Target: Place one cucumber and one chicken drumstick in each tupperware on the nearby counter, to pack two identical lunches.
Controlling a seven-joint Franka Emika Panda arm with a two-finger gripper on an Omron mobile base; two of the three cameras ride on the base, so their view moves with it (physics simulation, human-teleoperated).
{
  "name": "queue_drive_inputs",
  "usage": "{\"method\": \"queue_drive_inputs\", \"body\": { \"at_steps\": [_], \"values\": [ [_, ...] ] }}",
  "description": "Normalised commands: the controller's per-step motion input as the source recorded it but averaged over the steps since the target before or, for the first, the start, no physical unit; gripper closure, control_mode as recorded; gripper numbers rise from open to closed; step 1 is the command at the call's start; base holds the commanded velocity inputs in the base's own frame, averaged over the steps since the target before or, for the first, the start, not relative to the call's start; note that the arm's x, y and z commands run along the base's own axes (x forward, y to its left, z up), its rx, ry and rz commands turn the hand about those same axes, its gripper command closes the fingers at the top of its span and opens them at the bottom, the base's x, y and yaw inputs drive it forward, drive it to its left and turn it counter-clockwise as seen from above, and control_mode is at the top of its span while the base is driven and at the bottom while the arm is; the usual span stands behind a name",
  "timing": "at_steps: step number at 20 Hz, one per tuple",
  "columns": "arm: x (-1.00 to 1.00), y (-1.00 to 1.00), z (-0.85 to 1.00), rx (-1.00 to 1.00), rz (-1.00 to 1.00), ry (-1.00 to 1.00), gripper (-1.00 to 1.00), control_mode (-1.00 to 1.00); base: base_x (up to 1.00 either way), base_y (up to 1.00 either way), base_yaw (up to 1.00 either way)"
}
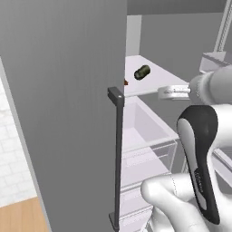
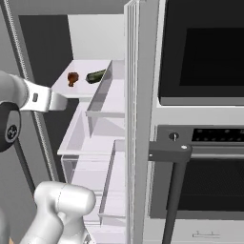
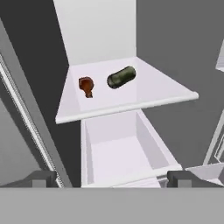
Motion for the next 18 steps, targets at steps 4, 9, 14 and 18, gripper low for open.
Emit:
{"method": "queue_drive_inputs", "body": {
  "at_steps": [4,9,14,18],
  "values": [
    [0.34,0.03,0.0,0.0,-0.21,0.0,-1.0,-1.0,0.0,0.0,0.0],
    [0.49,-0.27,0.0,0.1,-0.15,0.01,-1.0,-1.0,0.0,0.0,0.0],
    [0.38,-0.25,0.0,0.18,0.0,0.07,-1.0,-1.0,0.0,0.0,0.0],
    [0.68,0.04,0.0,0.02,0.0,0.16,-1.0,-1.0,0.0,0.0,0.0]
  ]
}}
